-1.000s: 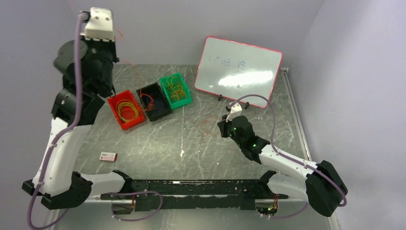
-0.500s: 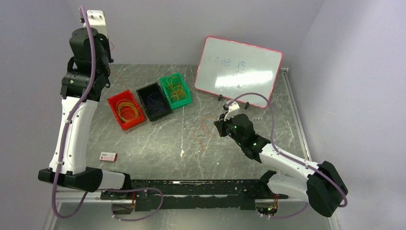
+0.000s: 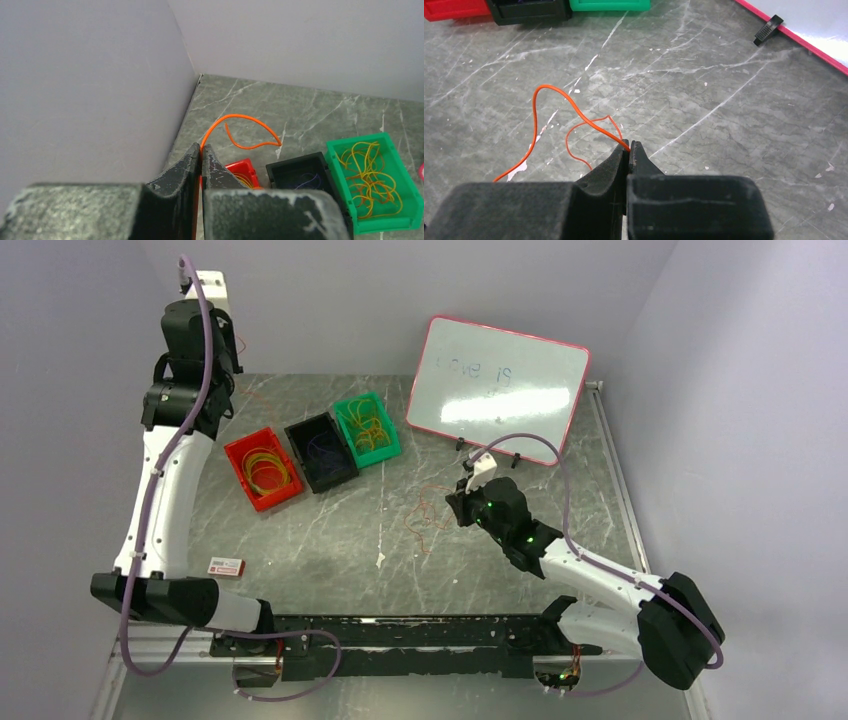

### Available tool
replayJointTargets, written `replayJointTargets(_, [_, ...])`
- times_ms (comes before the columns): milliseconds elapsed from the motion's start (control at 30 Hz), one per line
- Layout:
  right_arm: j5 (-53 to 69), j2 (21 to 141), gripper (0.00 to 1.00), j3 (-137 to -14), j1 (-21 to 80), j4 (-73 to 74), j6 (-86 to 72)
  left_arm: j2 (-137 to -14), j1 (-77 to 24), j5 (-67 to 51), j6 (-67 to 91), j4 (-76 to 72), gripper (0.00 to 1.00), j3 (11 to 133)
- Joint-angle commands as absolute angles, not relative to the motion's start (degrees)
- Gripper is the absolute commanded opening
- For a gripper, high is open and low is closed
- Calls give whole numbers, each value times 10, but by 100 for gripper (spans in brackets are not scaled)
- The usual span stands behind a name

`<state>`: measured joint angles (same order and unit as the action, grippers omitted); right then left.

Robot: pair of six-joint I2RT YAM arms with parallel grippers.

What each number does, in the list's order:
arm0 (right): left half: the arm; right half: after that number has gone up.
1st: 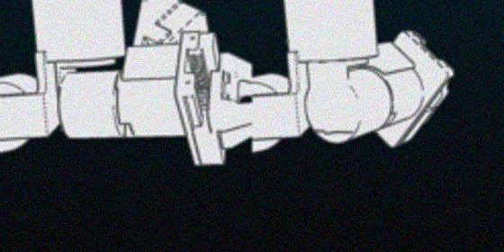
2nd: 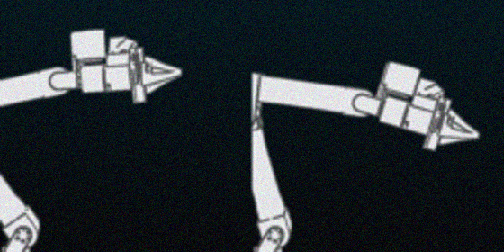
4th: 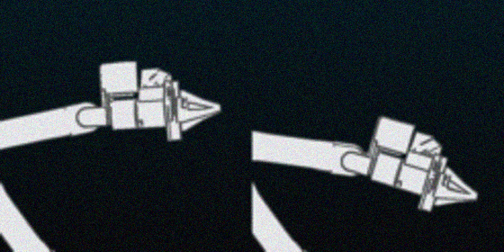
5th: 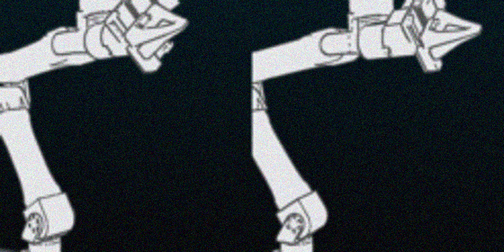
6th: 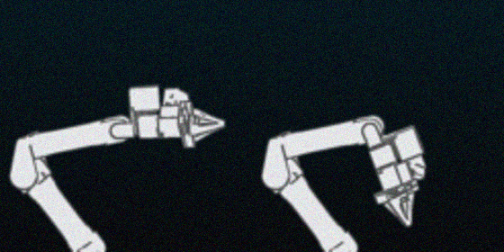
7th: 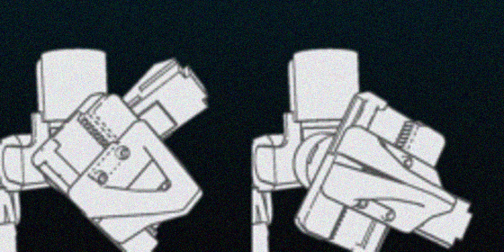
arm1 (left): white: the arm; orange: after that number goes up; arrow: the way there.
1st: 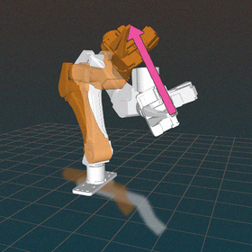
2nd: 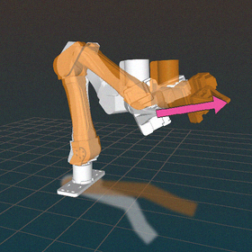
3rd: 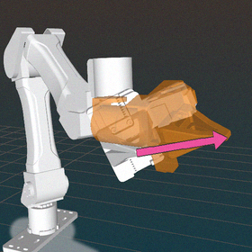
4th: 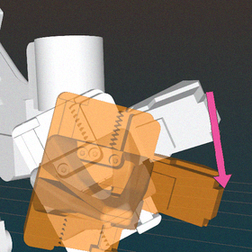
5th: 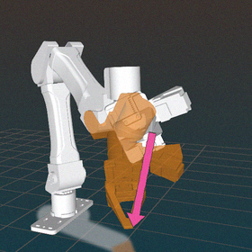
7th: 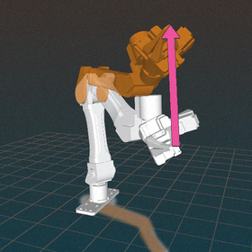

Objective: Untangle the cables

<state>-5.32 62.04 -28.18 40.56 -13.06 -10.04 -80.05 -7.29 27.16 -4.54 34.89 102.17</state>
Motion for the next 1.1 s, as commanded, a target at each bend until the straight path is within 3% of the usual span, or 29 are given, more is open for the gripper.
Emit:
replayJointTargets(0, [-50, 625, 0, -296, 404, -147, -94, -808, -51, 245, -38, 315, 7, 1012])
replayJointTargets(567, [-43, 635, 0, -300, 404, -149, -92, -804, -7, 249, -10, 307, 7, 945])
replayJointTargets(1067, [-21, 606, 0, -301, 403, -134, -86, -787, 35, 158, 151, 306, 7, 722])
